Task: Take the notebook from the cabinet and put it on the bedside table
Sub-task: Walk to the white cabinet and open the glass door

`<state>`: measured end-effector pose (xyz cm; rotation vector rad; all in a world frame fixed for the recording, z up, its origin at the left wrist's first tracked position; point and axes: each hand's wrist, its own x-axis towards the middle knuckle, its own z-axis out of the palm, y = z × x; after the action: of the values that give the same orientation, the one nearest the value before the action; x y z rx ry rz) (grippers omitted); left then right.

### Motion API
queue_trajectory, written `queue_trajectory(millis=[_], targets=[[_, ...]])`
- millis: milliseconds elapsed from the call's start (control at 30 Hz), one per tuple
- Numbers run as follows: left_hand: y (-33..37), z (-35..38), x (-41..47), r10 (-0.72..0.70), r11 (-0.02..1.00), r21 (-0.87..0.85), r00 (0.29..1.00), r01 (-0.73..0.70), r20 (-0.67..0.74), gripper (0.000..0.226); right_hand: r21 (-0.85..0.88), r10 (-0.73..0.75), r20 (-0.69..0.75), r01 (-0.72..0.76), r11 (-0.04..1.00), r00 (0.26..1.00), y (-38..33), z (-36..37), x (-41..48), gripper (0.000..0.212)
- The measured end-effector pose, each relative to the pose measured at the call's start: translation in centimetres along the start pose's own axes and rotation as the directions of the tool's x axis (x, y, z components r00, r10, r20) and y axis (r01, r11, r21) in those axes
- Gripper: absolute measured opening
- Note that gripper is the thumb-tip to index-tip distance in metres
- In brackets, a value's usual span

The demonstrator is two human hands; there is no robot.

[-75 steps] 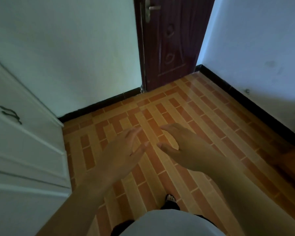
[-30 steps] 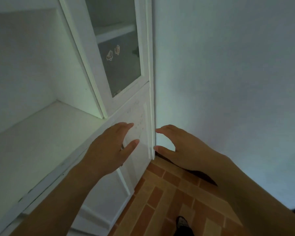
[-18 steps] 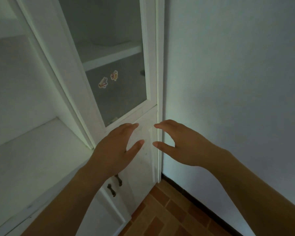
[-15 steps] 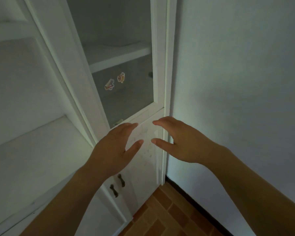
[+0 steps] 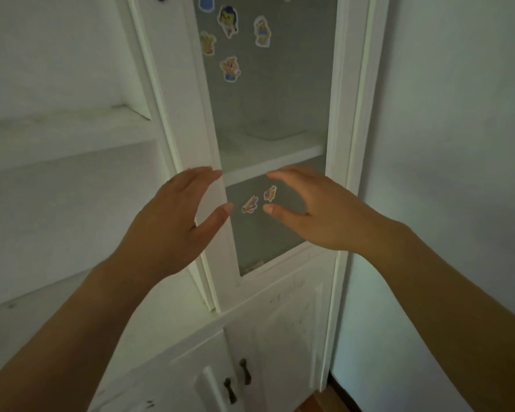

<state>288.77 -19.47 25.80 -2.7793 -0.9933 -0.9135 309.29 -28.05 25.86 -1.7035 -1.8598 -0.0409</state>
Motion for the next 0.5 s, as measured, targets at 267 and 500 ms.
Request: queue_trajectory(millis=[267,500], targets=[[-1.2,-4.5,3.1,0.078,0.995,0.063,0.991,-0.071,-0.112,0.064,0.007,-0.142,-0.115,0.144,0.99,0.983,-2.9,-2.6,5.0,0.054],[-2.7,-8.4,5.2,0.093,0.995,-0.015,0.983,-0.096,-0.157,0.062,-0.008,-0.185,-0.219,0.188,0.982,0.958,-4.8,-5.3,9.1,0.05]])
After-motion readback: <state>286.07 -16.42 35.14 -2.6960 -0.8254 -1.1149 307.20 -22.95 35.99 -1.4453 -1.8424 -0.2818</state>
